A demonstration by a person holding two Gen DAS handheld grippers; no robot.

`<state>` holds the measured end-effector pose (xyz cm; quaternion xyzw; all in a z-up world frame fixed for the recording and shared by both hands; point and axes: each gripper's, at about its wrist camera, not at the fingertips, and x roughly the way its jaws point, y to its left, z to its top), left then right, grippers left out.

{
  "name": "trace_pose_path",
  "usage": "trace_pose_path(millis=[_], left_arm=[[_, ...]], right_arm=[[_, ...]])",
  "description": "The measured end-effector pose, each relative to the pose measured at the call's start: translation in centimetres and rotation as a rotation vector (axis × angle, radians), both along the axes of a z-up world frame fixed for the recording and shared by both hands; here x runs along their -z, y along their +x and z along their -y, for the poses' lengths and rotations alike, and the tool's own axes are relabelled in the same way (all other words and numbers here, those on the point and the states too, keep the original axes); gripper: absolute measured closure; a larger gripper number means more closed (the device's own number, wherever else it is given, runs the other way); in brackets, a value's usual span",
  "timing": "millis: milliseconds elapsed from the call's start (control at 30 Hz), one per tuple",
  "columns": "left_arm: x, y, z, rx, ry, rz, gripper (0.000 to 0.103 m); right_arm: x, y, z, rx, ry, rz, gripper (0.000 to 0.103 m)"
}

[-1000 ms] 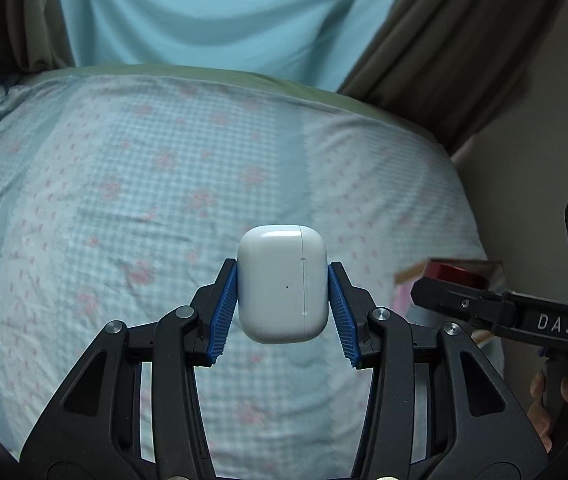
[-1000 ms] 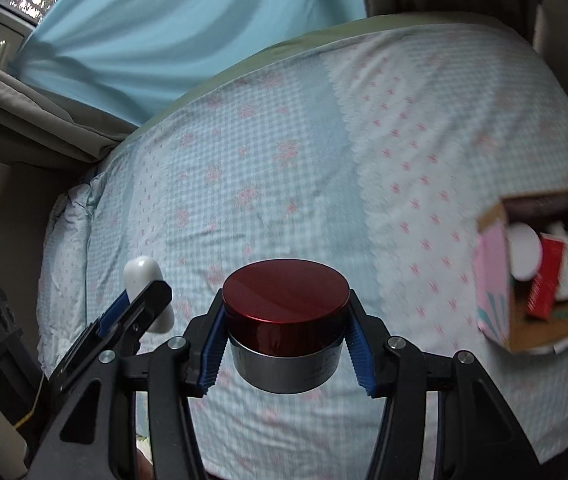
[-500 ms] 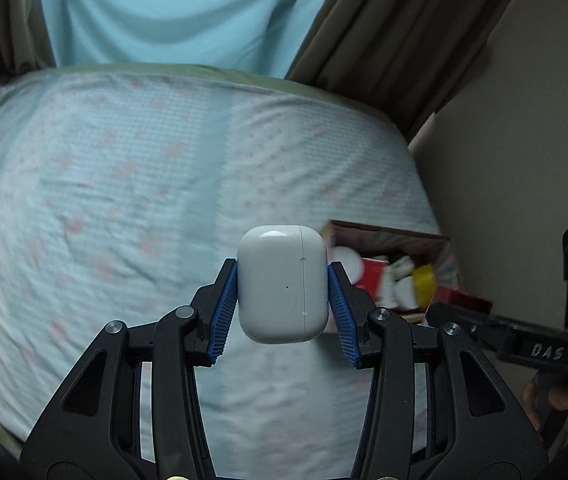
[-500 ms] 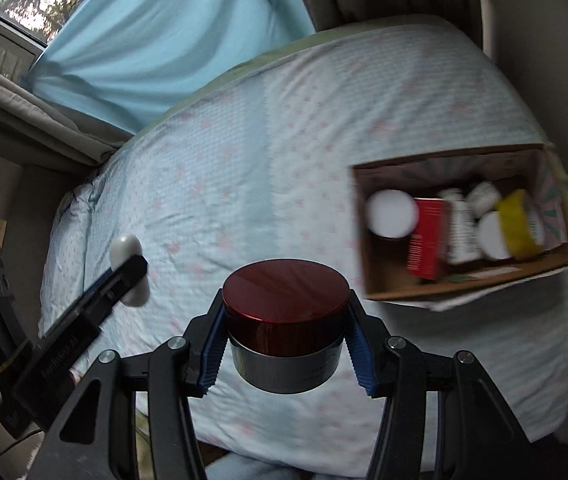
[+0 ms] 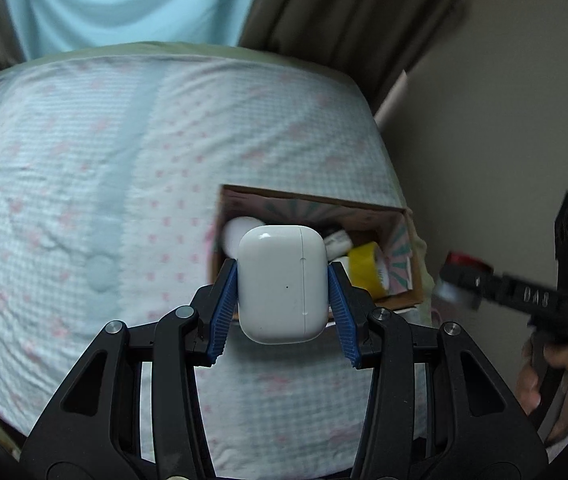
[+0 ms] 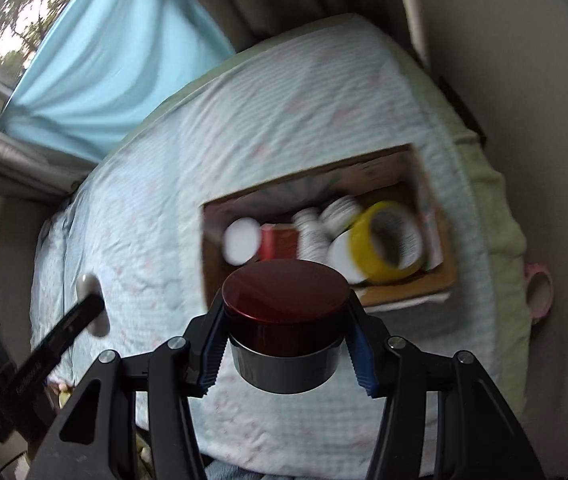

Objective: Organize rigid objects
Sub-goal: 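Carry the earbud case and red-lidded jar into the pink box and release both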

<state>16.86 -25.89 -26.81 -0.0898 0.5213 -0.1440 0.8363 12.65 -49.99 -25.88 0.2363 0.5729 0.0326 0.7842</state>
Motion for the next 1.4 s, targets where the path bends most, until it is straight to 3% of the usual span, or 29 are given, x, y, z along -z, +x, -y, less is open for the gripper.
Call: trace_pose_path(millis=[200,367,600,800,833,867,900,933,967,1067,1167,1400], left_arm=[[3.8,3.1,6.9,0.089,0.037,-0.054,0.062],[7.7,5.5,10.6,0.130,0.051,-0.104,0.062],[13.9,8.3,13.3,0.147,0.107,-0.182,0.062],[15.7,8.7,13.6,0.171,0.137,-0.203,0.062],[15.9,8.7,13.6,0.177,0.123,-0.209,0.054],[15.8,8.8,13.5,0.181,0.120,-0.208,0.027],[15.7,8.9,13.5,0.183,0.135,-0.200,0.009],[15.3,8.9,13.4,0.180,0.161,-0.183,0.000],[14.9,8.8,13.2,0.177,0.176,-0.171,0.000],[14.1,8.9,12.1,0.170,0.185,-0.167,0.000],[13.8,9.0,10.6,0.143,0.171,-0.187,0.000],[11.9,8.6,9.0,0.116,0.154,-0.163,0.000]], right_arm=[[2.9,4.0,5.1,0.055,0.005,-0.010,0.053],[6.4,7.7,6.4,0.030,-0.011,-0.025,0.054],[10.8,10.2,5.7,-0.026,-0.058,-0.049,0.054],[12.3,10.6,4.7,-0.050,-0.061,-0.019,0.054],[12.5,10.6,4.6,-0.046,-0.078,-0.013,0.053],[12.6,10.7,4.6,-0.039,-0.093,-0.017,0.053],[12.7,10.8,4.7,-0.034,-0.101,-0.026,0.049],[12.6,10.8,4.8,-0.027,-0.098,-0.021,0.034],[12.3,10.7,5.1,-0.016,-0.090,-0.009,0.017],[11.2,10.3,5.5,0.013,-0.038,0.021,0.002],[10.2,9.8,5.4,0.022,-0.086,0.036,0.002],[9.1,9.4,5.4,0.054,-0.060,0.028,0.002]])
